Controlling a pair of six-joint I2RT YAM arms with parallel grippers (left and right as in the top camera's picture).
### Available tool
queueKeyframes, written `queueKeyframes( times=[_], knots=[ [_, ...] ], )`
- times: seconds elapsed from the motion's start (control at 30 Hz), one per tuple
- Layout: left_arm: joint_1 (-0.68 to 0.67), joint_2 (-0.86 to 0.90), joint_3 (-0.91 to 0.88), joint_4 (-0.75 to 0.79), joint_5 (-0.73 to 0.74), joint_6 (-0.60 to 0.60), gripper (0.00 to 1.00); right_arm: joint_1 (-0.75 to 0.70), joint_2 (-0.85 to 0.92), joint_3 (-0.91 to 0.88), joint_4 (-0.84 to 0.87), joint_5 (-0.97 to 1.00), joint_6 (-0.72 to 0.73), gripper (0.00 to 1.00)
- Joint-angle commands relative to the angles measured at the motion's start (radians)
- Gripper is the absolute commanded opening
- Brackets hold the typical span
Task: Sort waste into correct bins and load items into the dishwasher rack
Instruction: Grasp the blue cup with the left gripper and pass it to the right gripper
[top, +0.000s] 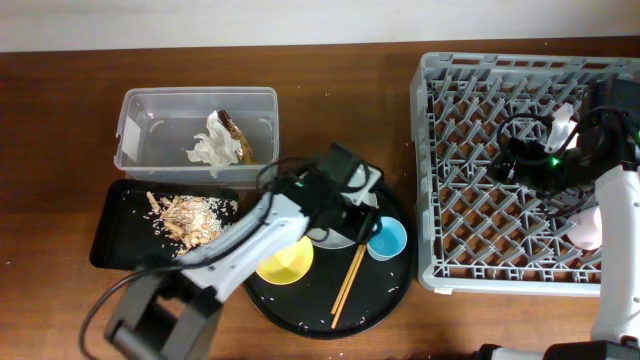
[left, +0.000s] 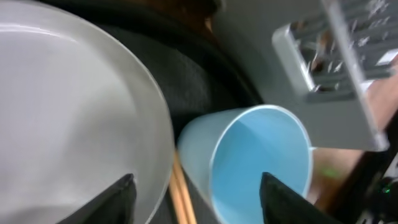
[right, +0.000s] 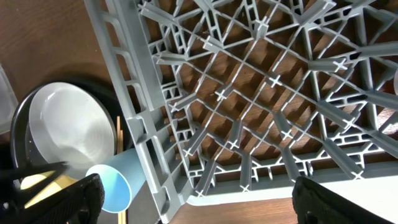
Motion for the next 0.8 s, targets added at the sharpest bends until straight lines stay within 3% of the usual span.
queueKeyframes(
  times=[0.0, 0.03, 0.1, 0.27, 0.37, 0.47, 0.57, 0.67, 0.77],
  knots=[
    [-0.029, 0.084, 0.006, 0.008, 0.003, 0.011, 0.5, 0.008, -0.006, 0.015, -0.001, 0.01, -0.014, 0.98],
    [-0.029, 0.108, 0.006, 0.008, 0.003, 0.007, 0.28, 0.008, -0.006, 0.015, -0.001, 0.01, -0.014, 0.98],
    [-0.026, 0.112, 0.008, 0.008, 0.003, 0.007, 0.0, 0.008, -0.005, 0.015, 0.0, 0.01, -0.014, 0.98],
    [0.082, 0.019, 0.047, -0.081, 0.023, 0.0, 0.0, 0.008, -0.005, 0.015, -0.001, 0.01, -0.036, 0.99],
    [0.225, -0.088, 0.047, -0.085, 0.204, -0.001, 0.0, 0.008, -0.005, 0.014, -0.008, -0.01, -0.087, 0.99],
    [0.402, -0.113, 0.047, 0.021, 0.617, -0.072, 0.0, 0.012, -0.002, 0.013, -0.009, -0.277, -0.256, 0.98],
    [0.477, -0.105, 0.047, 0.125, 0.881, -0.163, 0.0, 0.059, -0.002, -0.013, -0.009, -0.531, -0.427, 0.98],
    [0.47, -0.105, 0.047, 0.21, 0.981, -0.211, 0.0, 0.16, -0.002, -0.076, 0.0, -0.752, -0.579, 0.98],
    [0.451, -0.105, 0.047, 0.211, 0.987, -0.211, 0.0, 0.248, -0.002, -0.118, 0.068, -0.876, -0.609, 0.99]
  ],
)
